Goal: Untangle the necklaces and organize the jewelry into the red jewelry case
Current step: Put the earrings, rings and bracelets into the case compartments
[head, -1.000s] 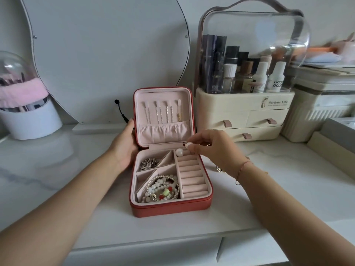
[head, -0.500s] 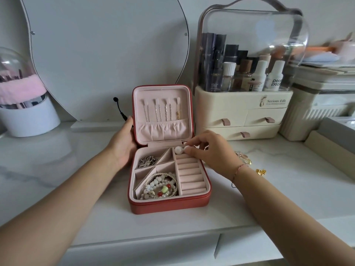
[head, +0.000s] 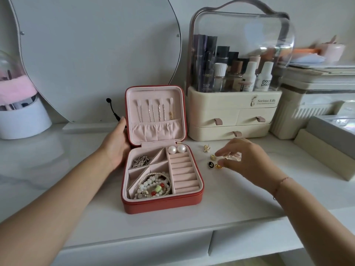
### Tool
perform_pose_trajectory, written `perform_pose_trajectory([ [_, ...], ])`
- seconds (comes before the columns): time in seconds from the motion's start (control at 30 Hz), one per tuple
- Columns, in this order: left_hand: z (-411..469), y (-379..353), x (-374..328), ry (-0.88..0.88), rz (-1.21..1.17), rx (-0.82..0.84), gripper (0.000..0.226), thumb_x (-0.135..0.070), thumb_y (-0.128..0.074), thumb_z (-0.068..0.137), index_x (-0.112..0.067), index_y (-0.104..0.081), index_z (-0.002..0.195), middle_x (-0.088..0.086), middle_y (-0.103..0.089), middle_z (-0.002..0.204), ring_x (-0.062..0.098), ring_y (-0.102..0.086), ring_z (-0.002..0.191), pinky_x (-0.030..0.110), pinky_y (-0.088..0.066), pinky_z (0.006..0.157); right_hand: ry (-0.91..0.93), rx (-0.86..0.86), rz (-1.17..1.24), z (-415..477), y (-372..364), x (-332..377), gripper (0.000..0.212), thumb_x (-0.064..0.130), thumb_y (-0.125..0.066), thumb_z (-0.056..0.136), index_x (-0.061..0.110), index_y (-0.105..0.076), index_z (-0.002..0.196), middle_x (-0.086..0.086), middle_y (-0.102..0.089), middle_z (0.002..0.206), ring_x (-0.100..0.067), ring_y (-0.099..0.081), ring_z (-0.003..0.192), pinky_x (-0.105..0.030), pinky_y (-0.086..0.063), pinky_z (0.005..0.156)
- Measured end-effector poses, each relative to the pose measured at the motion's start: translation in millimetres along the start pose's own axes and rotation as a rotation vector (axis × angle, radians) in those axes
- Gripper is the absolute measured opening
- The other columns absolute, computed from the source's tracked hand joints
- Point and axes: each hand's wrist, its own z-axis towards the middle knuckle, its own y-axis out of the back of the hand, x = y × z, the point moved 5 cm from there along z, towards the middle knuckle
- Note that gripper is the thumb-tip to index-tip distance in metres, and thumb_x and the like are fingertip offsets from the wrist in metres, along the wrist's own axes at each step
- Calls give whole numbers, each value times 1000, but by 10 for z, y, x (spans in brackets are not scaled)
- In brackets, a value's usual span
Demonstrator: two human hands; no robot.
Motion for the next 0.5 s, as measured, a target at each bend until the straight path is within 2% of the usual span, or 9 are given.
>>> perform_pose_trajectory([
  [0.1, 13, 16, 8, 1, 11, 0, 50, -57, -41, 95, -23, -66, 121, 4, -68, 120, 25, -63, 114, 45, -42, 106, 104, -23, -129, -3, -100, 70, 17, 27, -79, 73, 33, -73, 88, 22, -50, 86, -10, -48, 89, -28, -34, 80],
  [0.2, 6, 3, 7, -4, 15, 6, 49, -57, -39, 96, -24, -66, 121, 4, -68, 120, 24, -62, 114, 45, -42, 106, 118, -20, -221, 19, -177, 110, 15, 31, -77, 74, 34, -73, 88, 25, -43, 83, -10, -43, 93, -26, -22, 76],
  [0.27, 10, -1, 4, -6, 8, 7, 49, -55, -37, 97, -23, -65, 122, 4, -68, 121, 24, -62, 115, 45, -41, 106, 105, -15, -229, 32, -196, 107, 12, 32, -76, 75, 32, -73, 87, 24, -43, 82, -8, -41, 93, -25, -20, 75],
  [0.37, 0, -12, -8, -6, 39, 8, 49, -54, -34, 99, -22, -64, 123, 3, -68, 121, 22, -62, 114, 43, -43, 105, 82, 7, -183, 52, -203, 122, 8, 31, -77, 75, 32, -73, 82, 20, -49, 84, -8, -43, 92, -28, -25, 79],
  [0.5, -7, -26, -10, -8, 39, 4, 47, -52, -33, 100, -23, -64, 121, 3, -68, 120, 21, -64, 111, 38, -47, 99, 81, 50, -69, 62, -192, 173, 9, 30, -76, 75, 35, -70, 73, 14, -56, 86, -10, -52, 88, -32, -39, 83],
])
